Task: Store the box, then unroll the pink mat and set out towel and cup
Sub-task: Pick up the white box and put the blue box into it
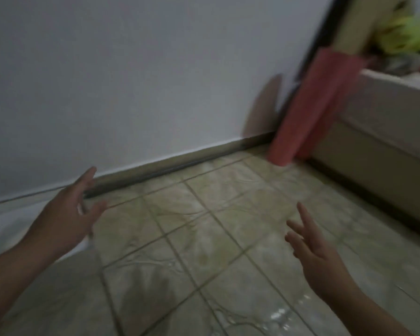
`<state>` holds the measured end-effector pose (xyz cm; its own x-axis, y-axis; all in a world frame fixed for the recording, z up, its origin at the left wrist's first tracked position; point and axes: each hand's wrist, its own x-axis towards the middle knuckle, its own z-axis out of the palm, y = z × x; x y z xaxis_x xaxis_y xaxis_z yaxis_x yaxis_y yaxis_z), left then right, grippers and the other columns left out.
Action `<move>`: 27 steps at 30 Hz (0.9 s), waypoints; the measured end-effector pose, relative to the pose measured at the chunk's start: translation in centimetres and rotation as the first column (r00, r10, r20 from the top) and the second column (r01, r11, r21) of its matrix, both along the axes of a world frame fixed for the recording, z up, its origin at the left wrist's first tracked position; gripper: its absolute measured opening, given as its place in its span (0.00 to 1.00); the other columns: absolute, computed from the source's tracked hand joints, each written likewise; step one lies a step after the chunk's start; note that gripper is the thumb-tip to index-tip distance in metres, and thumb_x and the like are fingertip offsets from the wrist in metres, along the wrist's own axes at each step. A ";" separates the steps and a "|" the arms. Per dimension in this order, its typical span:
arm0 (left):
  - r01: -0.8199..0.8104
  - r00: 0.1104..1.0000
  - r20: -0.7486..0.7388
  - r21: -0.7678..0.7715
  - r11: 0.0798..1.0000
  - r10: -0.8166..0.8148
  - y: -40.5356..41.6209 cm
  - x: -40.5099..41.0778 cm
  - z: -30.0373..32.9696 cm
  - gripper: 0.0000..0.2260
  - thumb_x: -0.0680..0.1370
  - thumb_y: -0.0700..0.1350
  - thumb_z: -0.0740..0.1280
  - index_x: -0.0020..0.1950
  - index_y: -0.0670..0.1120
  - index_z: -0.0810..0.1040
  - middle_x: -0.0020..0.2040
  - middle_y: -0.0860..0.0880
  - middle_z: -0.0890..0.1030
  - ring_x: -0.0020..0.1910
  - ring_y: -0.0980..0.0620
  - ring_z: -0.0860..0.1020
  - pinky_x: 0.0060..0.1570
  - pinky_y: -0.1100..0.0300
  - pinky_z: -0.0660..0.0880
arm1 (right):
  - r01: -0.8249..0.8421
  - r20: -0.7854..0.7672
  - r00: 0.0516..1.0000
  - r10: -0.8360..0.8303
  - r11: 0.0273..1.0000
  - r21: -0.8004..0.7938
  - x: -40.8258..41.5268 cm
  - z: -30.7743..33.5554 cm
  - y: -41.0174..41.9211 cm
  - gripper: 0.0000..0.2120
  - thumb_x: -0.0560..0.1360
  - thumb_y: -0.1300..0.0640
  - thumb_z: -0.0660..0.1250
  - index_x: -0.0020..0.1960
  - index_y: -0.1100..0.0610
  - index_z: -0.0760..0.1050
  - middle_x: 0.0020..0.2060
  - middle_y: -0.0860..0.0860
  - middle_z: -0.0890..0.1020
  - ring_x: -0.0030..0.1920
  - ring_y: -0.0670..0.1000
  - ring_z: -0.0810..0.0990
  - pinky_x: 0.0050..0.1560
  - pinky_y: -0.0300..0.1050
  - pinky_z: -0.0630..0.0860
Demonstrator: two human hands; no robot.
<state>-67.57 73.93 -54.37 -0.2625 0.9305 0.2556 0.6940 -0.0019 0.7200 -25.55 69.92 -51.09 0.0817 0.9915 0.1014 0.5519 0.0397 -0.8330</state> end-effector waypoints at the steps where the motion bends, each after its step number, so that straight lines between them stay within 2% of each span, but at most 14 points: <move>1: 0.068 0.998 0.014 0.020 0.997 -0.068 0.7 3.2 0.8 0.30 0.73 0.54 0.67 0.72 0.63 0.58 0.67 0.45 0.74 0.66 0.44 0.71 0.61 0.50 0.68 | 0.071 0.013 0.997 -0.071 0.997 0.019 3.2 1.0 -2.4 0.30 0.79 0.54 0.61 0.63 0.20 0.55 0.64 0.45 0.75 0.59 0.42 0.77 0.65 0.54 0.72; 2: 0.136 0.990 0.031 0.035 0.990 -0.137 1.2 6.5 1.5 0.30 0.73 0.52 0.68 0.73 0.60 0.60 0.68 0.45 0.73 0.67 0.45 0.70 0.63 0.51 0.66 | 0.143 0.016 0.990 -0.143 0.989 0.034 6.2 1.9 -4.8 0.29 0.78 0.52 0.61 0.62 0.18 0.55 0.64 0.44 0.75 0.60 0.42 0.77 0.65 0.54 0.72; 4: 0.274 0.959 0.064 0.035 0.961 -0.276 1.3 13.5 2.6 0.30 0.72 0.53 0.68 0.73 0.58 0.62 0.70 0.47 0.71 0.68 0.48 0.69 0.64 0.55 0.64 | 0.289 -0.005 0.957 -0.289 0.956 0.054 11.6 3.2 -9.9 0.26 0.77 0.47 0.60 0.62 0.17 0.55 0.65 0.43 0.73 0.61 0.44 0.76 0.65 0.55 0.71; 7: 0.459 0.885 0.112 -0.033 0.888 -0.453 -0.4 24.3 3.2 0.30 0.72 0.56 0.68 0.72 0.64 0.60 0.68 0.49 0.73 0.64 0.48 0.73 0.60 0.55 0.65 | 0.486 -0.062 0.873 -0.483 0.873 0.046 18.7 3.7 -17.2 0.24 0.72 0.41 0.59 0.61 0.18 0.56 0.67 0.43 0.71 0.64 0.46 0.73 0.66 0.54 0.69; 10: 0.602 0.787 0.243 -0.100 0.792 -0.567 -3.6 35.0 2.1 0.31 0.74 0.55 0.67 0.73 0.63 0.57 0.70 0.48 0.71 0.68 0.49 0.69 0.62 0.54 0.65 | 0.637 -0.124 0.764 -0.633 0.771 -0.005 24.2 2.1 -23.2 0.22 0.76 0.42 0.59 0.60 0.18 0.56 0.70 0.46 0.69 0.67 0.47 0.71 0.69 0.57 0.67; 13: 0.683 0.705 0.411 -0.172 0.710 -0.578 -8.2 44.1 -1.0 0.32 0.74 0.56 0.66 0.74 0.63 0.55 0.72 0.47 0.68 0.71 0.48 0.66 0.65 0.51 0.64 | 0.725 -0.121 0.678 -0.725 0.687 -0.056 28.3 -0.9 -27.1 0.24 0.78 0.45 0.60 0.65 0.23 0.54 0.73 0.49 0.67 0.65 0.45 0.68 0.67 0.54 0.67; 16: 0.735 0.661 0.498 -0.278 0.618 -0.562 -12.3 50.2 -5.1 0.33 0.74 0.57 0.66 0.74 0.64 0.52 0.74 0.46 0.64 0.72 0.49 0.64 0.67 0.51 0.63 | 0.736 -0.133 0.654 -0.744 0.667 -0.114 31.2 -4.8 -29.6 0.25 0.78 0.48 0.61 0.64 0.24 0.53 0.73 0.47 0.66 0.62 0.43 0.68 0.63 0.48 0.66; 19: 0.732 0.675 0.519 -0.384 0.563 -0.524 -14.9 53.2 -8.9 0.35 0.74 0.57 0.66 0.74 0.64 0.49 0.76 0.47 0.61 0.73 0.48 0.62 0.68 0.50 0.62 | 0.723 -0.121 0.658 -0.743 0.669 -0.175 32.9 -8.8 -30.9 0.28 0.78 0.50 0.62 0.66 0.27 0.52 0.74 0.47 0.65 0.62 0.44 0.69 0.59 0.42 0.63; 24: 0.671 0.742 0.492 -0.547 0.501 -0.456 -17.1 55.2 -14.3 0.36 0.74 0.58 0.66 0.75 0.63 0.47 0.76 0.45 0.60 0.74 0.45 0.60 0.68 0.49 0.62 | 0.698 -0.138 0.639 -0.757 0.646 -0.310 33.7 -15.2 -31.5 0.30 0.77 0.51 0.64 0.72 0.33 0.52 0.73 0.52 0.67 0.61 0.48 0.71 0.58 0.42 0.64; 27: 0.652 0.757 0.493 -0.601 0.462 -0.429 -18.1 56.2 -16.7 0.36 0.74 0.58 0.66 0.75 0.62 0.47 0.76 0.44 0.61 0.72 0.45 0.63 0.59 0.56 0.68 | 0.678 -0.181 0.612 -0.770 0.628 -0.381 33.8 -18.2 -31.7 0.30 0.77 0.50 0.64 0.69 0.30 0.50 0.74 0.52 0.65 0.63 0.50 0.69 0.59 0.44 0.64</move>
